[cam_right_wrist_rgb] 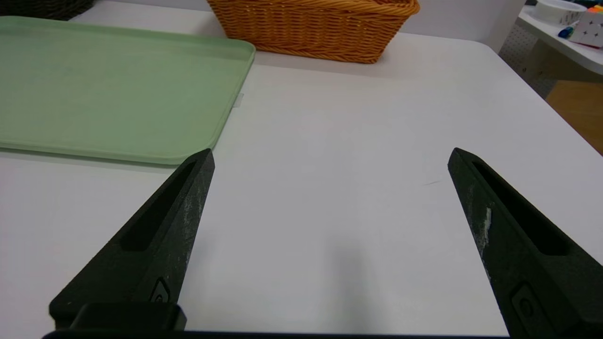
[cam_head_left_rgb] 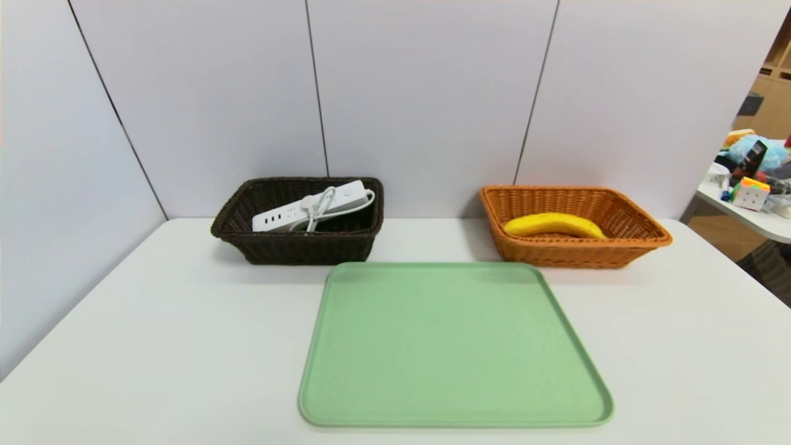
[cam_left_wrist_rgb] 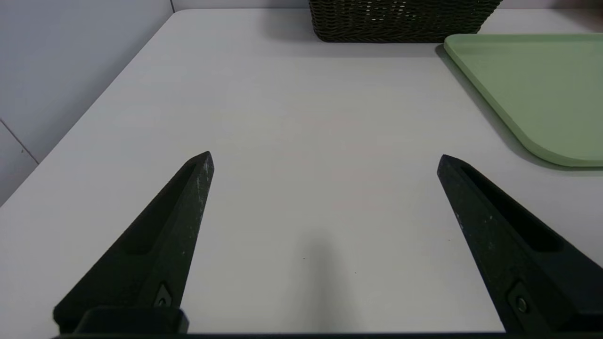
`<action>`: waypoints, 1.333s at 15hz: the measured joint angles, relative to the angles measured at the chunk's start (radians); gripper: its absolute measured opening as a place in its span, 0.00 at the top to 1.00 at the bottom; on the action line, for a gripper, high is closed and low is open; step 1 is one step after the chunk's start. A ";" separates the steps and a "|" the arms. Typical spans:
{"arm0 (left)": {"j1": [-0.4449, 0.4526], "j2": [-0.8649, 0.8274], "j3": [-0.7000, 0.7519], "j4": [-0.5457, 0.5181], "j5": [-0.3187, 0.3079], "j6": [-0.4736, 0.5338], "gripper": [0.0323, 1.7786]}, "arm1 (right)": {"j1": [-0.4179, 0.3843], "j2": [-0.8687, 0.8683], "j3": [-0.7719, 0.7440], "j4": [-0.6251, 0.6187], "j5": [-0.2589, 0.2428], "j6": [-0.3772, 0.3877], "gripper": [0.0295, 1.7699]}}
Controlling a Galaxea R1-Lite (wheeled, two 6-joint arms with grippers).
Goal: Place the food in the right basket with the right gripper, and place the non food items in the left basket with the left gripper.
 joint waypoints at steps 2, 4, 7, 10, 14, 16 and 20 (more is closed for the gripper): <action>0.000 0.000 0.001 0.003 0.007 -0.002 0.05 | 0.000 0.000 0.000 0.000 0.000 0.000 0.03; 0.000 0.000 0.001 0.003 0.014 -0.007 0.05 | 0.000 0.000 0.000 -0.001 0.000 0.003 0.03; 0.000 0.000 0.002 0.003 0.014 -0.024 0.05 | 0.000 0.000 0.000 -0.003 -0.001 0.010 0.03; 0.000 0.000 0.002 0.004 0.014 -0.024 0.05 | 0.000 0.000 0.001 -0.002 -0.009 0.013 0.03; 0.000 0.000 0.002 0.004 0.014 -0.024 0.05 | 0.000 0.000 0.001 -0.003 -0.011 0.025 0.03; 0.000 0.000 0.002 0.004 0.014 -0.024 0.05 | 0.000 0.000 0.001 -0.004 -0.011 0.027 0.03; 0.000 0.000 0.002 0.003 0.014 -0.024 0.05 | 0.000 0.000 0.001 -0.004 -0.001 0.012 0.03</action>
